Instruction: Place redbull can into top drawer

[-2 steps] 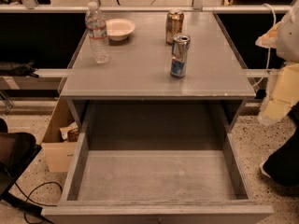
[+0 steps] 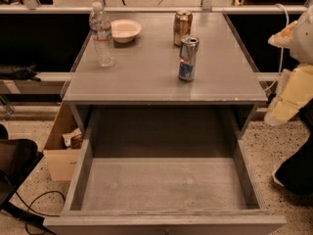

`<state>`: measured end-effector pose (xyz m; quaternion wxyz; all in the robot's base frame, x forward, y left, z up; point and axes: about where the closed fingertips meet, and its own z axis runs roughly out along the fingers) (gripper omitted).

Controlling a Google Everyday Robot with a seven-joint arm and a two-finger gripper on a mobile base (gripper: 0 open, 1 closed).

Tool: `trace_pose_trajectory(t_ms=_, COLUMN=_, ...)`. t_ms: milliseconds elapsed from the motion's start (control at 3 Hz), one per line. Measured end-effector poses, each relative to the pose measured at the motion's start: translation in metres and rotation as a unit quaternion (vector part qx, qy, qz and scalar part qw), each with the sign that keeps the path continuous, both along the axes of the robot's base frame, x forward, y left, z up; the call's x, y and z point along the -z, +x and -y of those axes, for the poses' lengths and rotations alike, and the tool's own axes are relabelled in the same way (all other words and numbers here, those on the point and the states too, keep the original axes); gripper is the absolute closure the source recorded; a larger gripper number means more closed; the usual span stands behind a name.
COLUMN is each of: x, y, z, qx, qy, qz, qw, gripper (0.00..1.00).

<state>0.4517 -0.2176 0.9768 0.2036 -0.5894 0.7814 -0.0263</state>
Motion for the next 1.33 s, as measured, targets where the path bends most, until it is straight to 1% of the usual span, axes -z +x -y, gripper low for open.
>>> trace_pose_trajectory(t_ms=333, x=0.017, y=0.02, z=0.004, qx=0.018, qy=0.08, qz=0.03, qw=0.9962, gripper=0.0)
trace_pose_trajectory(t_ms=667, x=0.026, y=0.049, z=-0.009, qx=0.038, qy=0.183, qz=0.07, qw=0.9798, gripper=0.0)
trace_pose_trajectory(t_ms=1000, x=0.022, y=0.084, z=-0.027, qx=0.055, qy=0.257, qz=0.121, qw=0.9573, gripper=0.0)
trace_pose_trajectory(t_ms=1333, x=0.01, y=0.125, z=-0.042, qx=0.076, qy=0.294, qz=0.175, qw=0.9365, gripper=0.0)
